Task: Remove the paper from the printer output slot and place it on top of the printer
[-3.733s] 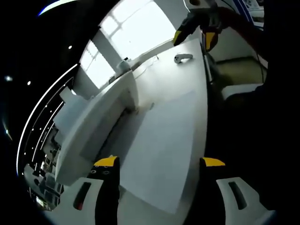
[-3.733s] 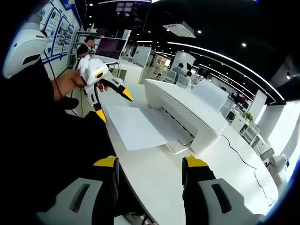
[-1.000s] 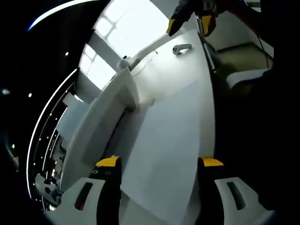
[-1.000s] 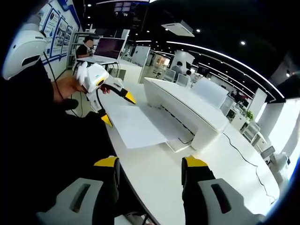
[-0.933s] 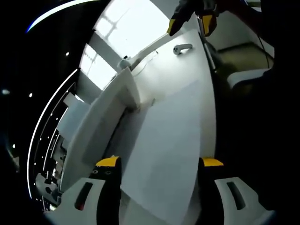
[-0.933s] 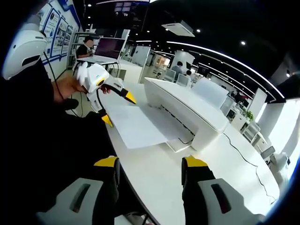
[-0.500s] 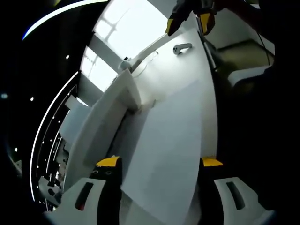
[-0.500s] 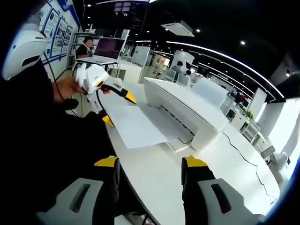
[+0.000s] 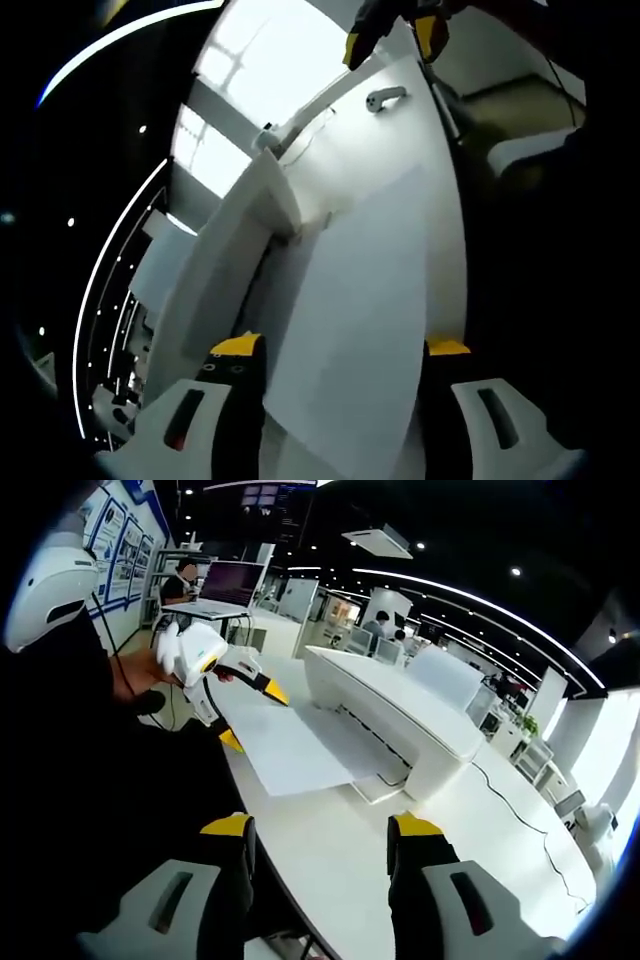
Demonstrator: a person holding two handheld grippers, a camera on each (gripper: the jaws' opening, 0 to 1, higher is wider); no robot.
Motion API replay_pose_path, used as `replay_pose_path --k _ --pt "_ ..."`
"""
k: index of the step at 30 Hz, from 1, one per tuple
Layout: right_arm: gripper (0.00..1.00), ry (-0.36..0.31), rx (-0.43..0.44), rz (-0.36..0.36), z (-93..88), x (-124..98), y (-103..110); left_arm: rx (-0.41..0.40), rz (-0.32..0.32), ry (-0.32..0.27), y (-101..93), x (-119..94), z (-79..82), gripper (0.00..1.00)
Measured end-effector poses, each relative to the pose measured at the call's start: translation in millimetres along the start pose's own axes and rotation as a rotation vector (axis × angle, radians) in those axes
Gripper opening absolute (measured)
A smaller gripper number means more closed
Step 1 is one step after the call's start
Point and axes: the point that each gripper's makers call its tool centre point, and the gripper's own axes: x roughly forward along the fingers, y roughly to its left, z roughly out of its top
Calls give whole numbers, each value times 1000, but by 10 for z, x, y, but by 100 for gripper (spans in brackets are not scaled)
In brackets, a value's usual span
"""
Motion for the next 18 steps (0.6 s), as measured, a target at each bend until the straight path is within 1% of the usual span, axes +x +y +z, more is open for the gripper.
replay_pose_path --k 3,14,18 --pt "48 1 1 -1 -1 -2 -3 13 5 9 1 3 -13 63" --pt "48 -1 1 6 0 3 6 28 10 2 7 -10 13 61" --pt "48 0 4 6 -9 7 -3 32 4 6 -17 -5 7 56"
